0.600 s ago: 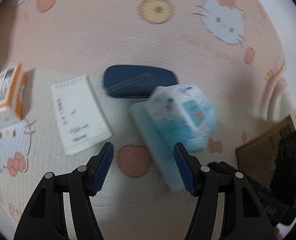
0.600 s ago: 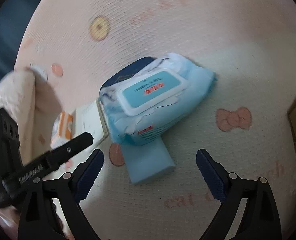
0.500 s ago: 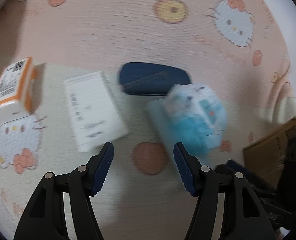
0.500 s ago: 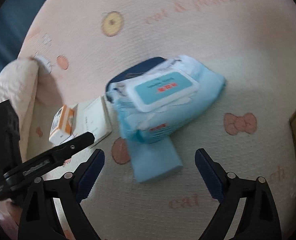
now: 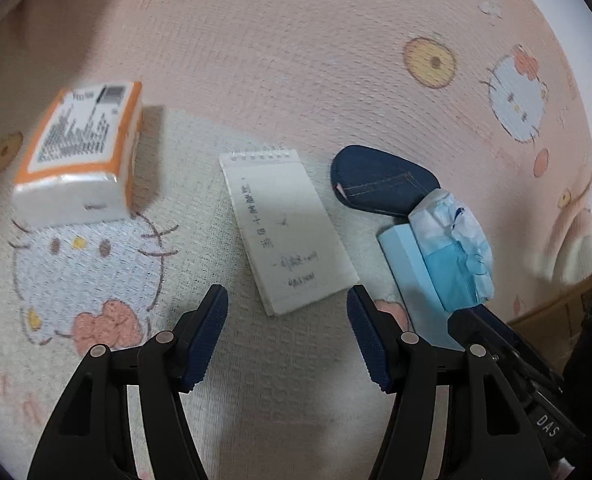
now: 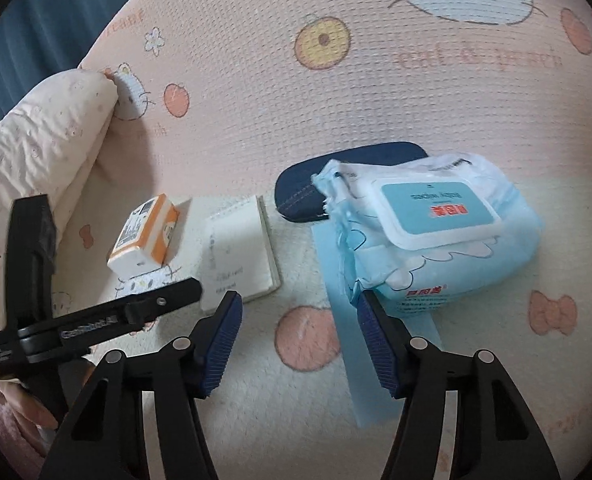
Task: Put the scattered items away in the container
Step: 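Move the left gripper to the white spiral notepad and close on it, then lift the notepad with the left gripper and turn it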
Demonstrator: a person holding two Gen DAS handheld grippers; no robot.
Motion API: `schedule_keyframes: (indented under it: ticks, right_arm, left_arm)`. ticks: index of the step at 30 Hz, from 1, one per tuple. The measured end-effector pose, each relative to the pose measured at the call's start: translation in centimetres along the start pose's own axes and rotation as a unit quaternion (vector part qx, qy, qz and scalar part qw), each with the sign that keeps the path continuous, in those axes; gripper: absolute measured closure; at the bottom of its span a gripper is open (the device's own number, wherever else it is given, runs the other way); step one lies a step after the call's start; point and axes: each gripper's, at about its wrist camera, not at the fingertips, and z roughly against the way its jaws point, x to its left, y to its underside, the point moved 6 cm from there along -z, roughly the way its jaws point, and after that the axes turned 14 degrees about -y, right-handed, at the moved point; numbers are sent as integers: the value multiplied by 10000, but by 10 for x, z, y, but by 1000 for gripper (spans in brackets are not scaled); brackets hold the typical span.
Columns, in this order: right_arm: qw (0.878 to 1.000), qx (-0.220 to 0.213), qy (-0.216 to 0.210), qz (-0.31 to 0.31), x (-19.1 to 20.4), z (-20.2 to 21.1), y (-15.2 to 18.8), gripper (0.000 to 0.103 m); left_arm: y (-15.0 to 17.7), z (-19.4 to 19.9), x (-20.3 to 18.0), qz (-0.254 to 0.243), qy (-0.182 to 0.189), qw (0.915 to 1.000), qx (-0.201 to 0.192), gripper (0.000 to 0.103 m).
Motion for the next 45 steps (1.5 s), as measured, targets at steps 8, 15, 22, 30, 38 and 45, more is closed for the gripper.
schedule_keyframes:
  ticks: [8, 15, 22, 30, 38, 45]
  right_arm:
    - [9938, 9, -630, -919, 4, 6, 13, 64]
    - [9948, 81, -657, -769, -1, -25, 4, 64]
    - [9973, 155, -671, -263, 7, -56, -3, 64]
    - [9992, 287, -53, 257, 8, -73, -2, 80]
    - [9999, 69, 76, -120, 13, -67, 7, 80]
    - [9990, 235, 33, 368, 14, -90, -4, 80]
  left_arm:
    - [-7, -24, 9, 224, 50, 9995, 220, 48]
    - [-3, -28, 6, 374, 324, 9981, 361, 49]
    - [-14, -39, -1, 502, 245, 9976, 403, 67]
    - [-12, -43, 5, 605, 240, 9970, 407, 76]
    - [-2, -34, 9, 540, 242, 9972, 464, 76]
    - [-8, -38, 15, 709, 383, 9952, 564, 80]
